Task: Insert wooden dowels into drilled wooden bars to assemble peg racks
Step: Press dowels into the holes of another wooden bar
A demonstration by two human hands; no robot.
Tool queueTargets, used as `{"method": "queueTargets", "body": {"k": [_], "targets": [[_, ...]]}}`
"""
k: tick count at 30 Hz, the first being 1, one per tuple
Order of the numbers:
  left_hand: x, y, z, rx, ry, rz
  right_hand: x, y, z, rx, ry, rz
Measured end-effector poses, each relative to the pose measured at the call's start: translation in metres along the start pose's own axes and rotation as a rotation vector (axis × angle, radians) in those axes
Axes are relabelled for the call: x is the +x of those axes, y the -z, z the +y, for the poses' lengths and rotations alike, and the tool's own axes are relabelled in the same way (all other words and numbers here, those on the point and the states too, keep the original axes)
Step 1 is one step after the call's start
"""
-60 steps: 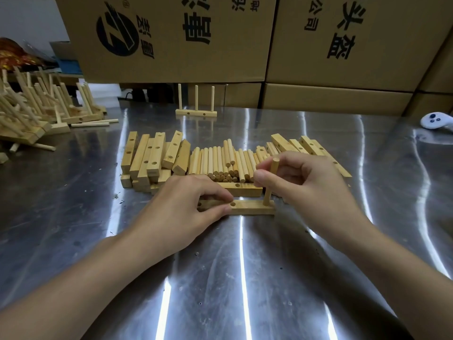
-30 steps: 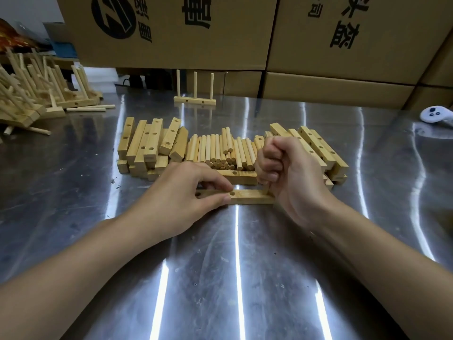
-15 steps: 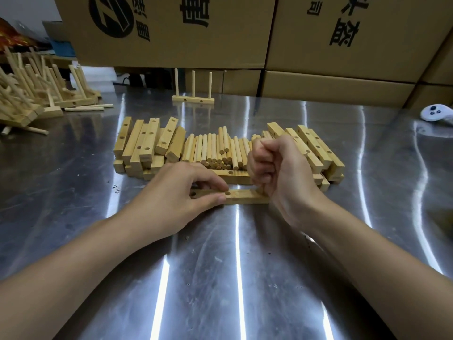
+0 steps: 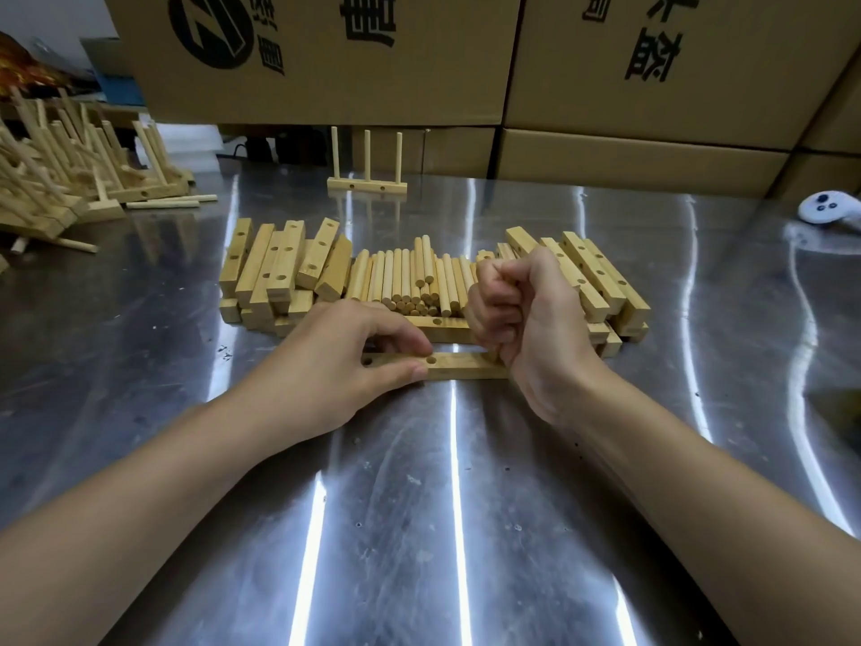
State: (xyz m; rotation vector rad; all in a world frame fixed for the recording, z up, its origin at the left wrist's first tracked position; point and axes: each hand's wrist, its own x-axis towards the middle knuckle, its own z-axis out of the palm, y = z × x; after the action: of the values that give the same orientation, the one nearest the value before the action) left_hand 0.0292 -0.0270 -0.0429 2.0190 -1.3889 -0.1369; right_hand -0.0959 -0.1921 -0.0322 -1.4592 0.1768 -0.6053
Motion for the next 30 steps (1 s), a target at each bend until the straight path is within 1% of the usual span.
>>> {"method": "queueTargets", "body": {"k": [3,6,10,12,14,16,22,26,30], "targets": [[0.001,0.001,0.0,0.016,-0.001,-0.008,-0.002,0.003,0.0,-0.015,-0.008,0.006],[0.001,0.0,0.0,0.017,0.005,-0.012,-0.001,0.004,-0.004,0.02,-0.039,0.022],[0.001,0.0,0.0,0.02,0.004,-0.013,0.0,-0.002,-0.007,0.054,0.001,0.088],[0.0,-0.001,0.0,0.02,0.008,-0.012,-0.001,-0.006,-0.004,-0.041,0.018,0.14],[0.001,-0.002,0.0,0.028,0.005,-0.005,0.002,-0.01,0.001,-0.159,0.083,0.214],[0.001,-0.003,-0.001,0.031,-0.001,0.004,0.006,-0.012,0.006,-0.206,0.124,0.247],[0.002,-0.005,-0.004,-0.011,0.0,0.011,0.018,-0.007,0.015,-0.223,0.134,0.241],[0.003,-0.005,-0.004,-0.009,0.001,0.005,0.017,-0.008,0.016,-0.288,0.197,0.209],[0.002,-0.005,-0.004,-0.025,0.003,0.003,0.018,-0.003,0.018,-0.265,0.162,0.22]]}}
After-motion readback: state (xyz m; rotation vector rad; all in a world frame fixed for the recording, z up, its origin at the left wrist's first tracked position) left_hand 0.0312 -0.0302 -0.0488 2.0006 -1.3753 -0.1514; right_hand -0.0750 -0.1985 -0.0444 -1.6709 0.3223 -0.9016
